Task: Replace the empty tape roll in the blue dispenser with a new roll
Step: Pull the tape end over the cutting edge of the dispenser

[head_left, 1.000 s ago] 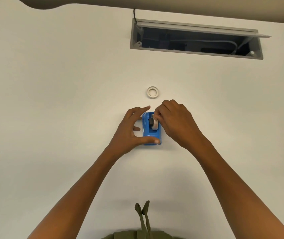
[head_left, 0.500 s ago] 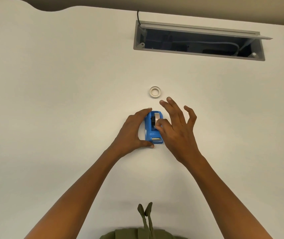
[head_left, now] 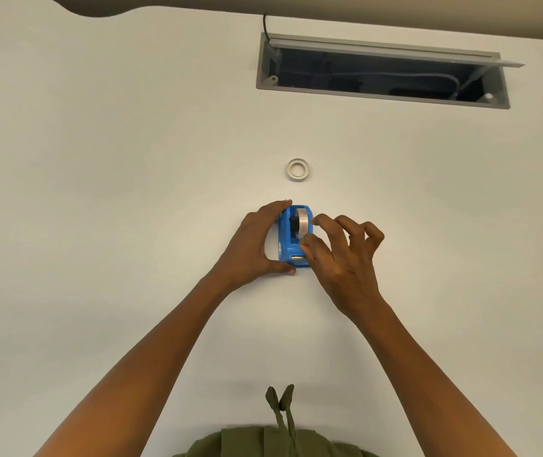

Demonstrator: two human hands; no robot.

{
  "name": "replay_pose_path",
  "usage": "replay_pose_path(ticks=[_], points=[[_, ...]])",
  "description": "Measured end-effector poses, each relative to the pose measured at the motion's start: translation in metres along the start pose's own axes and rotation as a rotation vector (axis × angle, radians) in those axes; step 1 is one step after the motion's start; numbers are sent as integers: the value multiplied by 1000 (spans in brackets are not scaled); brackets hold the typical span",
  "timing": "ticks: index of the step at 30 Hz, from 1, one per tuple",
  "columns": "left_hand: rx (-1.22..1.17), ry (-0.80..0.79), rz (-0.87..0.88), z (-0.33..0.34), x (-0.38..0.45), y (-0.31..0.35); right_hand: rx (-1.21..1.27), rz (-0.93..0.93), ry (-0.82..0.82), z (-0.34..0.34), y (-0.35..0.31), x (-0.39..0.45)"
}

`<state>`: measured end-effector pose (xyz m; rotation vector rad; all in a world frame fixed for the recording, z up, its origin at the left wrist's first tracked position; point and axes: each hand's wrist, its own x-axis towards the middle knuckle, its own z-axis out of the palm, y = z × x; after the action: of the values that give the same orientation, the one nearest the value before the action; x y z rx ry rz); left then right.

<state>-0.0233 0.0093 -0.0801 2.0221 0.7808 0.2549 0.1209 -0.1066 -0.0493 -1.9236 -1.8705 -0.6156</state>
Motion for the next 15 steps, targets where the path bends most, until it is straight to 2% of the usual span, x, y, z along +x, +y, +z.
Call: replay_pose_path(ticks=[15], points=[[10,-3,-14,1,0,-1,75,59,25,-12,-13,-17]])
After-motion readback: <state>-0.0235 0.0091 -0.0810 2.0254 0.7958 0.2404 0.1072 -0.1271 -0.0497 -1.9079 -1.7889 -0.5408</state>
